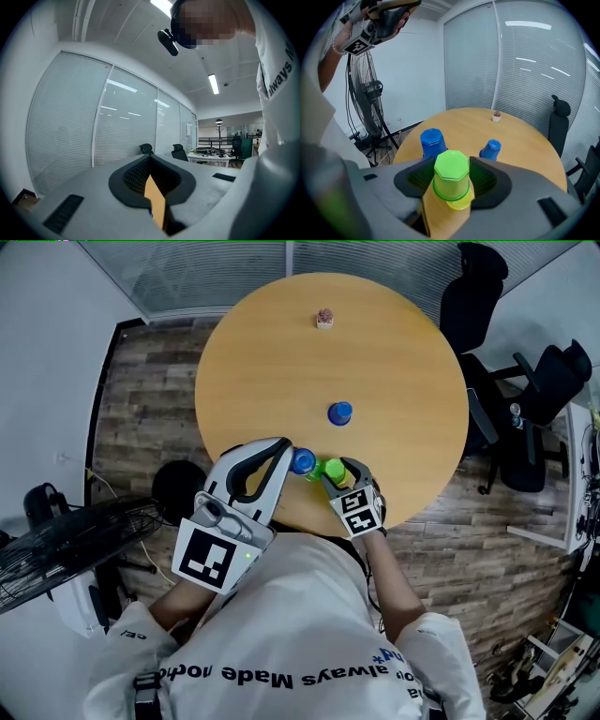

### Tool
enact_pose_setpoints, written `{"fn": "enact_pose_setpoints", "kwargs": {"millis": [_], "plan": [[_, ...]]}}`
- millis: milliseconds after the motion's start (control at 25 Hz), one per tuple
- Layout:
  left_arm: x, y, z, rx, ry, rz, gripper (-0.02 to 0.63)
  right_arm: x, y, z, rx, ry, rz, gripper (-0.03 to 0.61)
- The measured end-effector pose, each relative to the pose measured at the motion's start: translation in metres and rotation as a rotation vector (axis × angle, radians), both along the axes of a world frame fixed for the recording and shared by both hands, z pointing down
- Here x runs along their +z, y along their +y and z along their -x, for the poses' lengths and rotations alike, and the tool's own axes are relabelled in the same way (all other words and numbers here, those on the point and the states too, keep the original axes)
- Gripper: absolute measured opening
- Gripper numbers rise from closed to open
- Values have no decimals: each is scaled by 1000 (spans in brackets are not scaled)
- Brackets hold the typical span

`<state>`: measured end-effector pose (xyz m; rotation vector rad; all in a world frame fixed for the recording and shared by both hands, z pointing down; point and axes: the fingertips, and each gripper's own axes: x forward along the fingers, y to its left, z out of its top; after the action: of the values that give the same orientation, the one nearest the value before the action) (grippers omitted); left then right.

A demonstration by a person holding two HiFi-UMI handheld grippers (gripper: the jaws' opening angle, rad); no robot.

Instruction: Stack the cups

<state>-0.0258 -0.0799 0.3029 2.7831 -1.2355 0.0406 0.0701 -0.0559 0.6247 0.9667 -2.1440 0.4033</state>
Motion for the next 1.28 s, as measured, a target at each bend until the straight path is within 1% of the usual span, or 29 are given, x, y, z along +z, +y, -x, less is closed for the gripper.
{"fn": "enact_pose_setpoints", "kwargs": {"millis": [200,440,600,760,920,1120,1280], "plan": [[1,1,3,-2,-4,-3,25,7,3,3,-3,-5,-3,244],[2,3,5,4,-3,0,25,11,10,2,-6,-8,6,261],[2,2,3,10,-1,0,25,-8,10,3,-19,-35,-15,264],[2,0,1,18,3,-1,25,-35,4,-3,2,-93,-34,264],[2,-2,-1,22,7,-4,25,-49,-8,-14,34,-124,-49,264],[2,-5,-2,19,6,-5,25,-49,-37,-33,56,-90,-81,264],[4,-8,2,6,6,-2,25,-30,-63,-46,69,-50,-90,264]]}}
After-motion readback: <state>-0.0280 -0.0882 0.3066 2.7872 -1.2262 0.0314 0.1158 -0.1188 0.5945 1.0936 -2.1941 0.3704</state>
